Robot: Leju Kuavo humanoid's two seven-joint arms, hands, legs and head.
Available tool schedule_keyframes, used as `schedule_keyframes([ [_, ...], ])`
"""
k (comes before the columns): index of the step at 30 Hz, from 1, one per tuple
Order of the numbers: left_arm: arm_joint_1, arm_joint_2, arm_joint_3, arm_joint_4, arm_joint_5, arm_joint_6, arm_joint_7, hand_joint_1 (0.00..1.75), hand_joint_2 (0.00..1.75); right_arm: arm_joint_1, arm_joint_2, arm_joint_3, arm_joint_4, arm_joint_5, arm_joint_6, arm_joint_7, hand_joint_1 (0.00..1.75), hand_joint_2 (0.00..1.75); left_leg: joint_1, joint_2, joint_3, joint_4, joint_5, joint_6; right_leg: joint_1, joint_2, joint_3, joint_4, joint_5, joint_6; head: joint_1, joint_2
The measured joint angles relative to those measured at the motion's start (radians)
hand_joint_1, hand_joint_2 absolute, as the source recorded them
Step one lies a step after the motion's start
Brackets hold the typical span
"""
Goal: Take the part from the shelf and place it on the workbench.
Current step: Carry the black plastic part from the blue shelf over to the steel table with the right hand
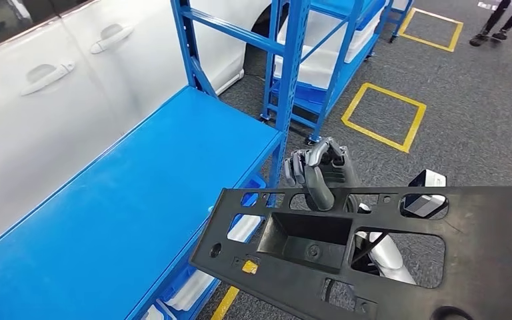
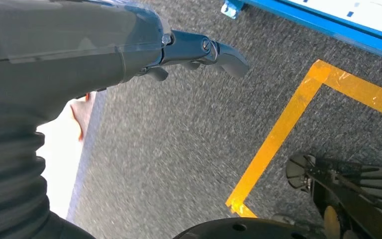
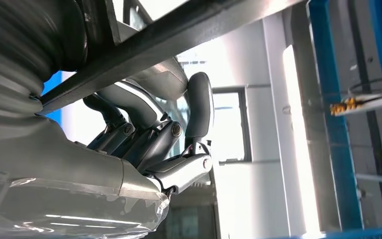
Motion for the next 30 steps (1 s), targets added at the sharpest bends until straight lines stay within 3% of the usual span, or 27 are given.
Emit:
schedule_keyframes([
  [2, -0.002, -0.001, 0.0, 0.0, 0.0, 0.0, 0.0, 0.0, 1.75, -0.002, 0.0, 0.0, 0.0, 0.0, 0.0, 0.0, 1.75, 1.75, 0.001, -0.023, -0.006, 0.0, 0.005, -0.01, 0.003, 0.029, 0.024, -0.059, 0.017, -0.005, 0.0, 0.0],
  [4, -0.004, -0.001, 0.0, 0.0, 0.0, 0.0, 0.0, 0.0, 1.75, -0.003, 0.0, 0.0, 0.0, 0.0, 0.0, 0.0, 1.75, 1.75, 0.002, -0.047, -0.012, -0.006, 0.013, -0.024, 0.003, 0.008, 0.025, -0.066, 0.022, -0.011, 0.0, 0.0],
  [5, -0.004, 0.0, 0.0, 0.0, 0.0, 0.0, 0.0, 0.0, 1.75, -0.005, 0.001, 0.0, 0.0, 0.0, 0.0, 0.0, 1.75, 1.75, 0.001, -0.047, -0.015, -0.006, 0.013, -0.028, 0.001, -0.005, 0.027, -0.072, 0.026, -0.015, 0.0, 0.0],
  [7, -0.003, 0.001, 0.0, 0.0, 0.0, 0.0, 0.001, 0.0, 1.75, -0.006, 0.003, 0.0, 0.0, 0.0, 0.001, 0.0, 1.75, 1.75, -0.003, 0.0, -0.043, 0.049, -0.024, -0.036, -0.005, -0.035, 0.032, -0.085, 0.034, -0.025, -0.001, 0.0],
  [9, -0.002, 0.002, 0.0, 0.0, 0.0, 0.001, 0.002, 0.0, 1.75, -0.004, 0.004, 0.0, 0.0, -0.001, 0.001, 0.0, 1.75, 1.75, -0.003, 0.063, -0.105, 0.183, -0.097, -0.044, -0.002, -0.065, 0.034, -0.088, 0.036, -0.031, -0.002, 0.0],
  [11, -0.003, 0.004, 0.0, 0.0, 0.0, 0.001, 0.001, 0.0, 1.75, 0.0, 0.003, 0.0, 0.001, -0.001, 0.001, 0.001, 1.75, 1.75, -0.002, 0.081, -0.15, 0.284, -0.132, -0.049, 0.0, -0.094, 0.033, -0.087, 0.034, -0.031, -0.002, 0.0],
  [12, -0.002, 0.004, 0.0, 0.0, 0.0, 0.001, 0.001, 0.0, 1.75, 0.001, 0.004, 0.0, 0.001, -0.001, 0.001, 0.002, 1.75, 1.75, -0.002, 0.085, -0.145, 0.281, -0.122, -0.05, 0.001, -0.108, 0.034, -0.086, 0.032, -0.031, -0.002, 0.0],
  [13, 0.0, 0.004, 0.0, 0.0, 0.0, 0.001, 0.002, 0.0, 1.75, 0.001, 0.004, 0.0, 0.001, -0.002, 0.002, 0.002, 1.75, 1.75, -0.002, 0.092, -0.119, 0.237, -0.097, -0.05, 0.001, -0.119, 0.035, -0.085, 0.03, -0.029, -0.002, 0.0],
  [16, 0.013, 0.005, 0.0, 0.0, 0.0, 0.002, 0.006, 0.0, 1.75, -0.001, 0.004, 0.0, 0.001, -0.002, 0.005, 0.001, 1.75, 1.75, -0.006, 0.145, -0.003, 0.038, -0.025, -0.038, 0.009, -0.144, 0.041, -0.077, 0.018, -0.018, -0.002, 0.0],
  [17, 0.016, 0.005, 0.0, 0.0, 0.0, 0.003, 0.007, 0.0, 1.75, -0.001, 0.004, 0.0, 0.0, -0.002, 0.006, 0.002, 1.75, 1.75, -0.008, 0.154, 0.013, 0.008, -0.019, -0.031, 0.012, -0.151, 0.042, -0.075, 0.015, -0.013, -0.002, 0.0],
  [19, 0.015, 0.004, 0.0, 0.0, 0.001, 0.004, 0.008, 0.0, 1.75, -0.002, 0.005, 0.001, 0.0, -0.002, 0.012, 0.001, 1.75, 1.75, -0.009, 0.137, 0.013, 0.001, -0.017, -0.017, 0.014, -0.167, 0.043, -0.074, 0.011, -0.004, -0.001, 0.0],
  [20, 0.015, 0.004, 0.0, 0.0, 0.002, 0.004, 0.008, 0.0, 1.75, -0.002, 0.006, 0.001, 0.0, -0.002, 0.015, 0.001, 1.75, 1.75, -0.007, 0.127, 0.011, -0.001, -0.015, -0.012, 0.012, -0.164, 0.044, -0.07, 0.006, 0.002, -0.001, 0.0],
  [22, 0.012, 0.003, 0.0, 0.0, 0.003, 0.004, 0.008, 0.0, 1.75, -0.001, 0.007, 0.002, 0.0, -0.004, 0.021, 0.001, 1.75, 1.75, -0.003, 0.109, 0.011, -0.006, -0.011, -0.001, 0.007, -0.124, 0.024, -0.022, -0.029, 0.014, -0.001, 0.0],
  [24, 0.01, 0.002, 0.0, 0.0, 0.003, 0.006, 0.008, 0.0, 1.75, 0.004, 0.007, 0.003, -0.001, -0.006, 0.024, 0.004, 1.75, 1.75, -0.002, 0.091, 0.01, -0.007, -0.008, 0.006, 0.004, -0.078, -0.035, 0.1, -0.093, 0.02, -0.001, 0.0],
  [26, 0.008, 0.002, 0.0, 0.0, 0.003, 0.007, 0.008, 0.0, 1.75, 0.009, 0.007, 0.003, -0.001, -0.007, 0.024, 0.01, 1.75, 1.75, -0.003, 0.069, 0.007, -0.005, -0.007, 0.008, 0.003, -0.066, -0.091, 0.208, -0.126, 0.021, -0.001, 0.0],
  [27, 0.006, 0.002, 0.0, 0.0, 0.002, 0.008, 0.009, 0.0, 1.75, 0.011, 0.007, 0.004, -0.001, -0.007, 0.022, 0.013, 1.75, 1.75, -0.003, 0.055, 0.006, -0.004, -0.007, 0.008, 0.003, -0.064, -0.096, 0.212, -0.114, 0.019, -0.001, 0.0],
  [28, 0.004, 0.002, 0.0, 0.0, 0.002, 0.008, 0.009, 0.0, 1.75, 0.011, 0.007, 0.005, -0.001, -0.007, 0.021, 0.015, 1.75, 1.75, -0.003, 0.042, 0.006, -0.002, -0.006, 0.008, 0.003, -0.06, -0.082, 0.179, -0.085, 0.016, -0.001, 0.0],
  [30, 0.0, 0.0, 0.0, 0.0, 0.0, 0.009, 0.012, 0.0, 1.75, 0.012, 0.007, 0.006, -0.006, -0.007, 0.019, 0.017, 1.75, 1.75, -0.003, 0.016, 0.006, 0.0, -0.004, 0.004, 0.003, -0.024, -0.021, 0.045, -0.016, 0.006, -0.001, 0.0],
])
